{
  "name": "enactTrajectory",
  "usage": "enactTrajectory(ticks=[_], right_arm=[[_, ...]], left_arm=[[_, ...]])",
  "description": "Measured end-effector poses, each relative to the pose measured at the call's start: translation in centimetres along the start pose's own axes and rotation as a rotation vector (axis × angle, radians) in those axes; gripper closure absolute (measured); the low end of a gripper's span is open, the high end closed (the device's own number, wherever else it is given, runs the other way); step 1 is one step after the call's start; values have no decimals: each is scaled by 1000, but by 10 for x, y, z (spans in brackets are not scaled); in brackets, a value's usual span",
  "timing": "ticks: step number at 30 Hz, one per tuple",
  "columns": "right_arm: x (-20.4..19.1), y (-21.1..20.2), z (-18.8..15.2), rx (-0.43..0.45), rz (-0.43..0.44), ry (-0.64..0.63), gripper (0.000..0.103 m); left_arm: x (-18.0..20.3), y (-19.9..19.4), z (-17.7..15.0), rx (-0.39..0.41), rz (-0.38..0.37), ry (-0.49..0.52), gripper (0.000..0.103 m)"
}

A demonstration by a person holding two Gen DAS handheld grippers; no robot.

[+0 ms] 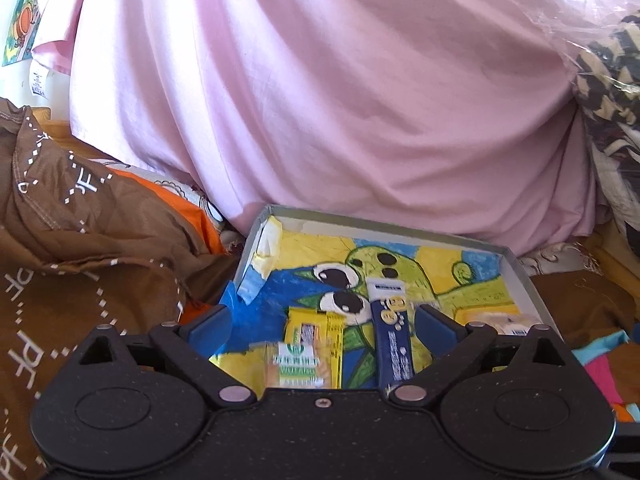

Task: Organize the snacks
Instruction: 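Move both tools back over the remaining snacks on the bedspread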

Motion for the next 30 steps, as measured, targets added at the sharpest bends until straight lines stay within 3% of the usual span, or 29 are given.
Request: enactTrajectory(ticks=[8,19,25,30], right_arm=[[-2,-34,-9,12,55,65,0],[-20,-85,-32,55,109,46,0],[-42,-100,-48,45,144,55,0],[-66,-99,-72,-6,190,66,0]], left_arm=[[-14,-39,-31,-54,-33,-5,5],[-82,-98,-92,-108,-13,-41,4],[-112,-104,-130,-181,-4,-134,4],[-124,-100,-148,-240,-10,-148,4]])
Point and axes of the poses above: each gripper's, at about its wrist camera, not at the fingertips, and y roughly the way its jaws point, x to its right, z to its top, the point moved 5 cm from there along y, roughly the way its jaws point, and after that the axes turned 15 degrees about -x, right-handed, at the moved point
